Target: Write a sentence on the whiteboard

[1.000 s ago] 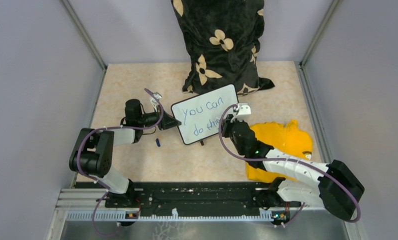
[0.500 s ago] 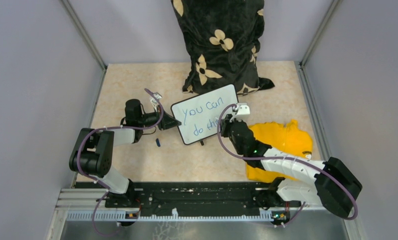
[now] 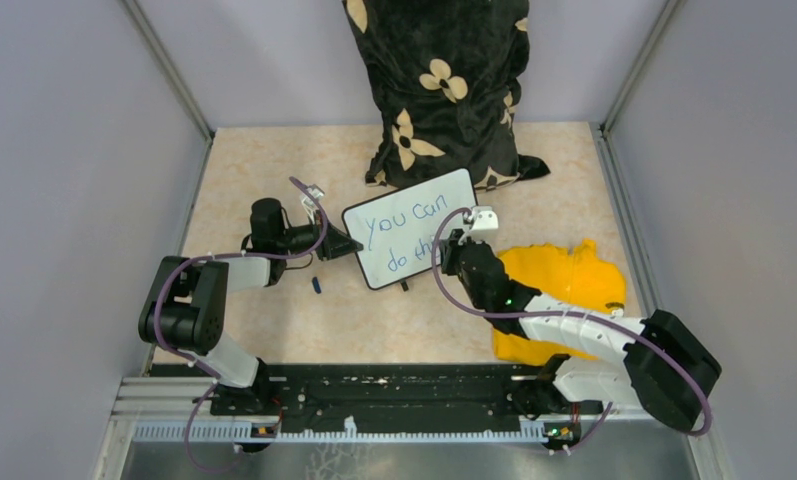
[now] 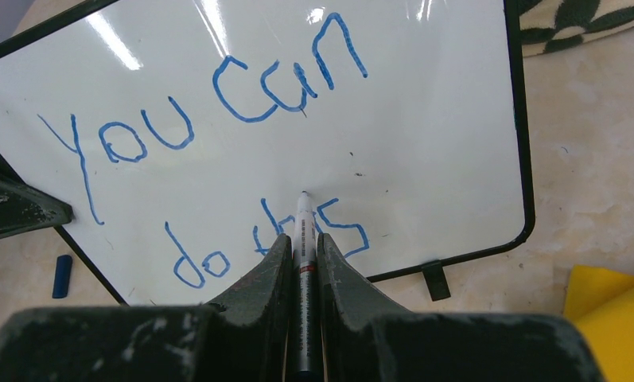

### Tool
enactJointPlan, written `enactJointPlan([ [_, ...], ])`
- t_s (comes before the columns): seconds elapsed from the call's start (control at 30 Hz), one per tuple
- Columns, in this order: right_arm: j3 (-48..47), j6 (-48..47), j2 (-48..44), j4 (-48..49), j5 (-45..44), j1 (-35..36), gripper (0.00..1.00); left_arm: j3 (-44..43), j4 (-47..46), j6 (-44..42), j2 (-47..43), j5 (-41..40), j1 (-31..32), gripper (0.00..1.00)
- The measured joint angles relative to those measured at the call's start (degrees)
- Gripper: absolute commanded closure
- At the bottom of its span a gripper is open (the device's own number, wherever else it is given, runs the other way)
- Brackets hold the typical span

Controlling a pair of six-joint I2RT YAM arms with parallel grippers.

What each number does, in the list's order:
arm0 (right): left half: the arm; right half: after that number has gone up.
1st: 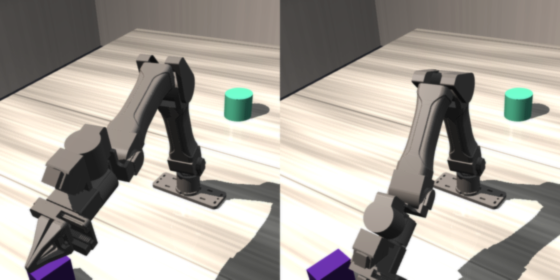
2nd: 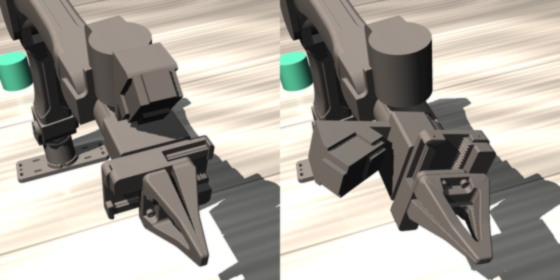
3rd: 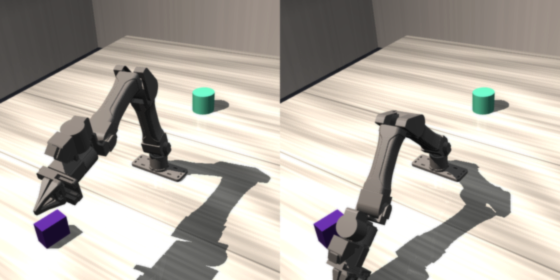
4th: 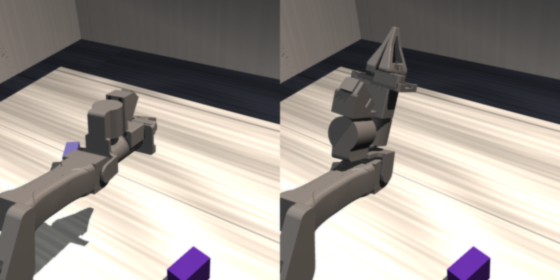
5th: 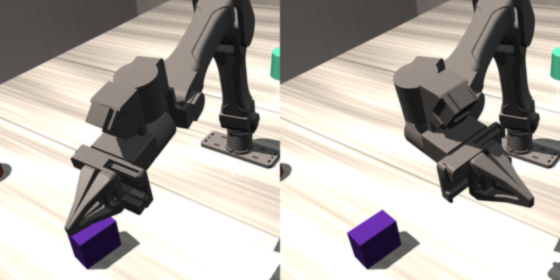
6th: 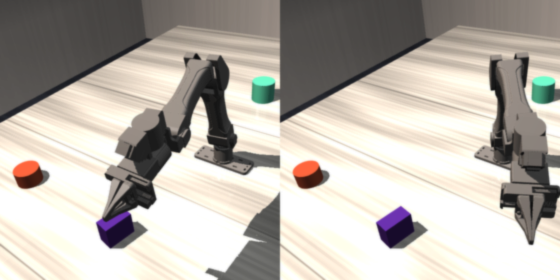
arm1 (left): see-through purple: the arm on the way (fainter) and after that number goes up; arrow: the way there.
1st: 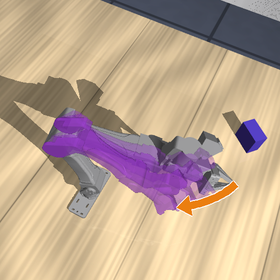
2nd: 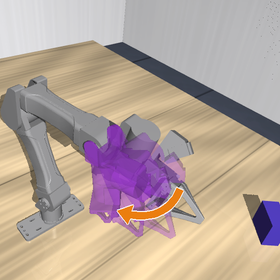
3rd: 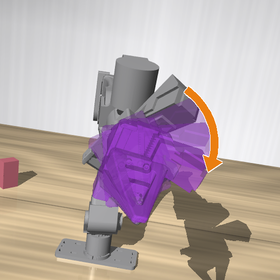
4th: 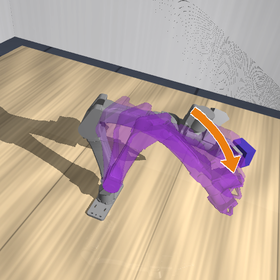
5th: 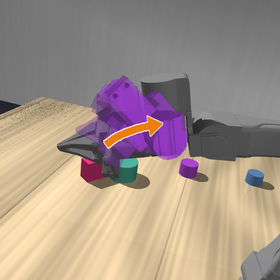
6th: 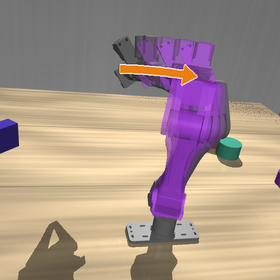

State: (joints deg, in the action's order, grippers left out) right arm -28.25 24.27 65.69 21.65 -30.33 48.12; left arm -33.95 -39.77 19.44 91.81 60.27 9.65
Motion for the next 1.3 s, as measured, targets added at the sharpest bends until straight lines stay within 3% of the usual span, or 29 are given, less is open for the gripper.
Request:
enactJointPlan([
  [1.3,0.0,1.5,-1.2,-2.0,0.3,-0.4,1.0,0.0,0.0,0.0,0.0,-0.2,0.2,0.83],
])
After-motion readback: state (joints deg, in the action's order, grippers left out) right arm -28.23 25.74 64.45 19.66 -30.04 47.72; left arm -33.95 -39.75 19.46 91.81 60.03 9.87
